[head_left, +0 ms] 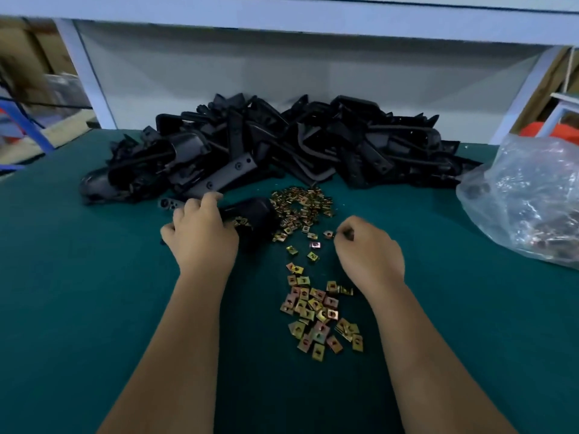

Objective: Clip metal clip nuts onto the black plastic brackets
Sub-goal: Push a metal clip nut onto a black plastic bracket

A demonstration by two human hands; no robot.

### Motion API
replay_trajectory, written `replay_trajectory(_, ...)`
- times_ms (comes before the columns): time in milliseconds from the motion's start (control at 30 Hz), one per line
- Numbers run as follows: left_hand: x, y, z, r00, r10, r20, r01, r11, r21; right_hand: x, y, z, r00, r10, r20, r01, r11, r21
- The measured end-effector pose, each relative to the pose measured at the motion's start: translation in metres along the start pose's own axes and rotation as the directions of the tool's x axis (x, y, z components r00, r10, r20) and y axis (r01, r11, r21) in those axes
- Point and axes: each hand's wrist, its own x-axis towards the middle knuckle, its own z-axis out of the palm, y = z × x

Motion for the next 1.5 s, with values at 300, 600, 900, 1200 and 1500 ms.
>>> replay_trajectory(300,-0.012,0.023,0.002,0.967,0.219,-0.133,-0.223,0.975,-0.019,0.001,-0.006,0.008,0.972,-0.218,0.089,0.220,0.976,-0.009)
replay_trajectory(600,-0.016,0.023,0.009,0.982,0.178,0.069,-0.184,0.978,0.103,0.000,-0.004,0.008,0.975,-0.222,0.027,0.218,0.969,0.119)
replay_trajectory(900,-0.015,0.020,-0.004,0.911,0.407,-0.063,-0.403,0.850,-0.338,-0.005,-0.008,0.009,0.936,-0.320,-0.144,0.350,0.875,0.335)
replay_trajectory(1200,-0.028,0.042,-0.005,0.861,0.238,-0.449,-0.419,0.833,-0.362,-0.003,-0.018,0.008,0.946,-0.151,-0.288,0.293,0.778,0.555)
replay_trajectory(1500,-0.039,0.074,0.018,0.890,0.094,0.446,0.456,-0.139,-0.879,-0.003,-0.022,0.002,0.972,-0.233,0.022,0.129,0.612,0.780)
